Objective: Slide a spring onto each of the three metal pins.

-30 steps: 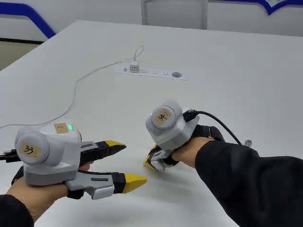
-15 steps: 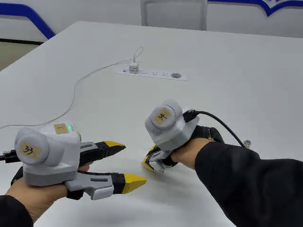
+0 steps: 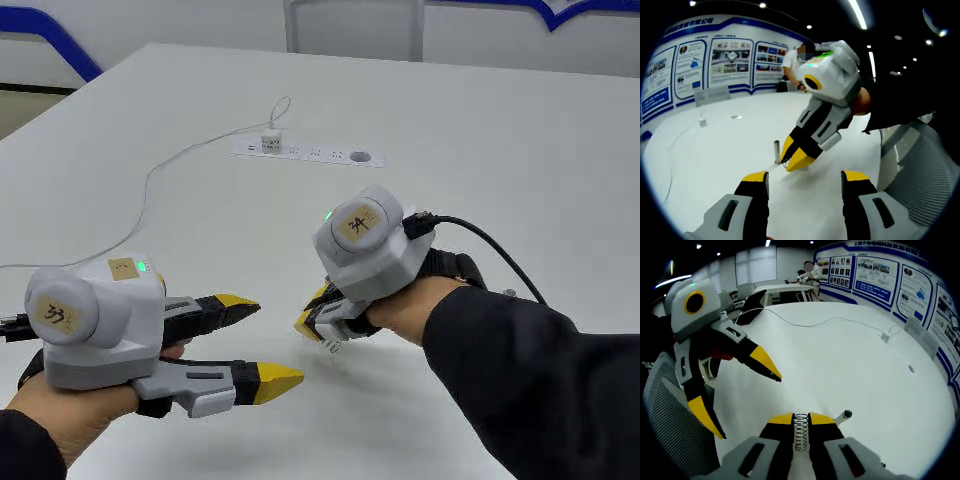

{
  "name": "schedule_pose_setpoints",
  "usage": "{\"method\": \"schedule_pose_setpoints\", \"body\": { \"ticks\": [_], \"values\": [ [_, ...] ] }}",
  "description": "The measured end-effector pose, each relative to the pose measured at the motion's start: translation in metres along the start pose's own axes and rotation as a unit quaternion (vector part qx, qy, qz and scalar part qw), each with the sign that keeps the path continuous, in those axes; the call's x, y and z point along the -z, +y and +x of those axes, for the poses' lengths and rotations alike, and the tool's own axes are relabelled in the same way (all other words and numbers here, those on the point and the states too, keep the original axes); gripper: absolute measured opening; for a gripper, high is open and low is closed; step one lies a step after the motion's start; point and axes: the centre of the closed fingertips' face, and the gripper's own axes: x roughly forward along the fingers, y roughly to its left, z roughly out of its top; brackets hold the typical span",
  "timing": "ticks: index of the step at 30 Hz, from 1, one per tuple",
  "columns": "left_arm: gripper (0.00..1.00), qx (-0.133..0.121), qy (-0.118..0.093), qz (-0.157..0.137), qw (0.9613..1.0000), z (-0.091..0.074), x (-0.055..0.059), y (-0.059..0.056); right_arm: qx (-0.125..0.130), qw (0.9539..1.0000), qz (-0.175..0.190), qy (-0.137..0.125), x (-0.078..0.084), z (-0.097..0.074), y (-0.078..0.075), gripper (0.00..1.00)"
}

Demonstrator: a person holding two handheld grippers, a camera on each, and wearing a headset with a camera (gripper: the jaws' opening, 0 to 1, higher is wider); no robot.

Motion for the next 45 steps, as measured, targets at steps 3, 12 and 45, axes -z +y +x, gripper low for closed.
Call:
{"method": "schedule_pose_setpoints", "body": {
  "ticks": [3,12,45],
  "values": [
    [0.60,0.000,0.000,0.000,1.0000,0.000,0.000,0.000,0.001,0.9998,0.008,-0.017,-0.006,-0.008,0.001,0.11],
    [0.60,0.001,-0.004,-0.002,1.0000,0.003,-0.005,-0.002,-0.003,0.9974,0.019,-0.070,-0.030,-0.032,0.012,0.11],
    [0.28,0.029,-0.041,-0.009,0.9987,0.007,-0.030,-0.016,-0.036,0.9878,0.023,-0.150,-0.067,-0.060,0.050,0.11]
  ]
}}
